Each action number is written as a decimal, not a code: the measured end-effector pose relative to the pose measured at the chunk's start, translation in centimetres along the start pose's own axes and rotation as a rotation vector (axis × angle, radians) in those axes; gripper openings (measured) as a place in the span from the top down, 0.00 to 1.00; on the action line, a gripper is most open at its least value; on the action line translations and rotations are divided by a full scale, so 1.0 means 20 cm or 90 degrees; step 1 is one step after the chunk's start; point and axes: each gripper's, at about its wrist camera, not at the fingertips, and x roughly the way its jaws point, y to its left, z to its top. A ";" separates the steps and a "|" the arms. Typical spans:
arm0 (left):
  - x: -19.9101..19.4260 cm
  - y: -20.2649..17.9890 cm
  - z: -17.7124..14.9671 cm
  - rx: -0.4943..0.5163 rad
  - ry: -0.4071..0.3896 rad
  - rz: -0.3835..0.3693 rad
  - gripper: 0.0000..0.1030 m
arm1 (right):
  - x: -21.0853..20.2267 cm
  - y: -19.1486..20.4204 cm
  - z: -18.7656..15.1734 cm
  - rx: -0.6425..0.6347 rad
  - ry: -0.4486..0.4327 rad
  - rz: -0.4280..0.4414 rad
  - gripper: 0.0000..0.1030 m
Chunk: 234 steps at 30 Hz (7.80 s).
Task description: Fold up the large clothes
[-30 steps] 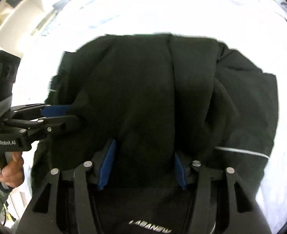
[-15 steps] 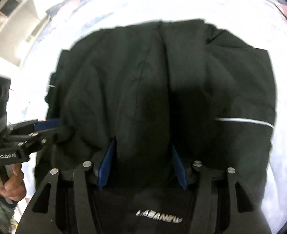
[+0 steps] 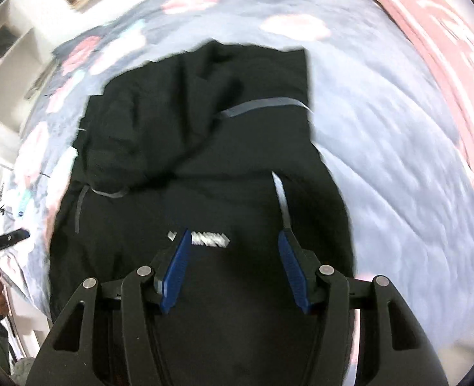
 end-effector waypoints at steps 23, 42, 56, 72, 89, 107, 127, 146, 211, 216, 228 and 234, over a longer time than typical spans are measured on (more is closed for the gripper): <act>0.29 0.21 -0.43 0.025 0.128 -0.068 0.46 | -0.16 -0.46 -0.63 0.162 0.080 -0.124 0.42; 0.31 -0.04 -0.36 0.120 0.144 0.008 0.47 | 0.02 -0.60 -0.91 0.241 0.163 0.072 0.55; 0.38 0.07 -0.48 0.039 0.194 -0.051 0.47 | 0.04 -0.39 -0.86 0.118 0.203 0.070 0.55; 0.43 -0.05 -0.59 0.061 0.216 -0.050 0.78 | 0.04 -0.46 -0.90 0.108 0.203 0.109 0.73; 0.11 -0.21 -0.32 0.019 0.039 -0.142 0.86 | -0.22 -0.46 -0.48 0.144 0.092 0.298 0.83; -0.16 -0.40 0.65 -0.003 -0.152 -0.218 0.83 | -0.43 -0.45 0.66 0.118 -0.111 0.291 0.83; 0.94 -0.15 1.40 -0.148 0.013 -0.133 0.80 | 0.79 -0.42 1.28 0.172 0.079 0.104 0.82; 0.12 -0.20 1.27 0.064 0.005 -0.263 0.33 | 0.06 -0.51 1.12 0.155 0.021 0.182 0.23; 0.59 -1.04 0.92 0.235 -0.069 -0.057 0.38 | 0.24 0.31 0.94 -0.063 -0.034 0.051 0.29; 0.97 -1.08 0.83 0.209 -0.034 0.012 0.39 | 0.52 0.45 0.83 -0.113 -0.019 -0.011 0.30; 0.96 -1.02 0.90 0.139 -0.026 -0.029 0.39 | 0.53 0.38 0.85 -0.088 -0.017 0.040 0.29; 0.84 -1.03 1.11 0.120 -0.098 -0.022 0.39 | 0.48 0.36 1.14 -0.079 -0.081 -0.022 0.29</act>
